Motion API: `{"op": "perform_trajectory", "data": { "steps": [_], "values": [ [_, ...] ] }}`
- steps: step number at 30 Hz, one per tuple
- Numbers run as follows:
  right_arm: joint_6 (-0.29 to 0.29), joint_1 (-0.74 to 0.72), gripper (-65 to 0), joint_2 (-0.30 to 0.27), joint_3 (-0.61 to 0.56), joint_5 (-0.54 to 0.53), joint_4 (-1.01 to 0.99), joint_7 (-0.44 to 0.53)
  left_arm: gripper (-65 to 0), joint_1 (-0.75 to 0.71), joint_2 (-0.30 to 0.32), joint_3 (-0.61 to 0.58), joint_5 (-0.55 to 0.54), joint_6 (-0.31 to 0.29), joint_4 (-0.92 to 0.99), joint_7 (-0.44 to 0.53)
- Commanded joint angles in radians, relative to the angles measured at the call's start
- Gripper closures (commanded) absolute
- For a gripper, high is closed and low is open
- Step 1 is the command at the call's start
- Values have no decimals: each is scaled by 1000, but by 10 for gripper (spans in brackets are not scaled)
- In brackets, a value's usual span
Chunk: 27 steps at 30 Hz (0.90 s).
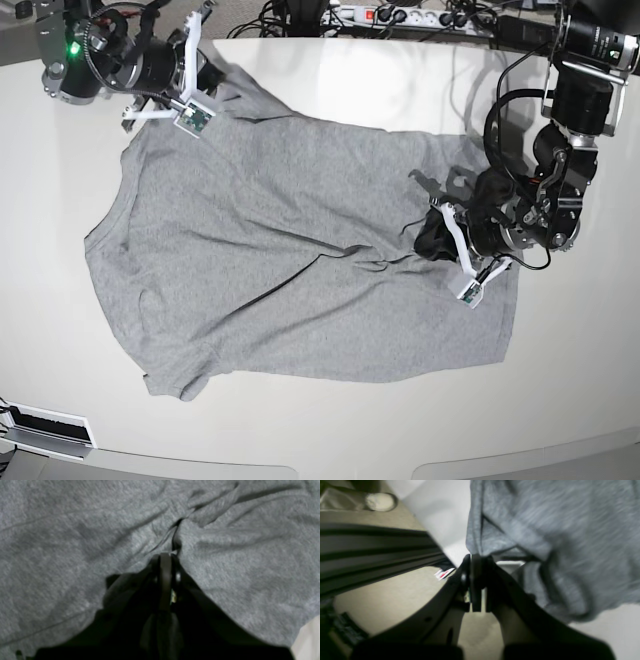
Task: Layout the t-shirt on the table in an organized manner, then fold the t-shirt properly
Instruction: 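Grasp the shirt fabric with both grippers near the shoulders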
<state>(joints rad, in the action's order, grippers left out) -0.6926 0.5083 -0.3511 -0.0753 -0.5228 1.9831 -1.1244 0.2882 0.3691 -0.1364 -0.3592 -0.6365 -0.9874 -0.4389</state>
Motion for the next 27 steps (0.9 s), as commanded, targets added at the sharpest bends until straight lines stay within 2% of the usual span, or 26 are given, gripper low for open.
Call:
{"op": "perform_trajectory", "data": {
  "steps": [1, 6, 10, 13, 15, 18, 21, 23, 24, 25, 27],
  "values": [
    [-6, 14, 0, -21, 3, -29, 19, -11, 0, 23, 11, 6, -17, -3, -16, 19],
    [-6, 43, 0, -92, 3, -144, 19, -95, 0, 23, 11, 6, -16, -3, -16, 19],
    [-6, 43, 0, -114, 3, -314, 19, -183, 0, 23, 13, 6, -17, -3, -16, 19],
    [-6, 43, 0, -109, 3, -491, 19, -158, 0, 23, 11, 6, -17, -3, -16, 19],
    [-6, 43, 0, -98, 3, -567, 19, -89, 0, 23, 11, 6, -17, -3, -16, 19],
    [-6, 42, 0, -56, 3, -529, 19, -19, 0, 23, 11, 6, -16, -3, -16, 19],
    [-6, 43, 0, 2, 3, -451, 19, -22, 0, 23, 11, 6, -17, -3, -16, 20],
    [-6, 42, 0, 37, 2, -407, 19, -63, 0, 23, 10, 6, -17, -3, -16, 20],
    [-6, 43, -34, 51, 2, -387, 19, -96, 0, 23, 11, 6, -17, -3, -16, 20],
    [-6, 43, -111, 61, 2, -372, 19, -131, 0, 23, 11, 6, -17, -3, -16, 20],
    [-6, 48, -273, 54, 2, -367, 19, -136, 0, 23, 11, 6, -17, -3, -16, 20]
  ]
}}
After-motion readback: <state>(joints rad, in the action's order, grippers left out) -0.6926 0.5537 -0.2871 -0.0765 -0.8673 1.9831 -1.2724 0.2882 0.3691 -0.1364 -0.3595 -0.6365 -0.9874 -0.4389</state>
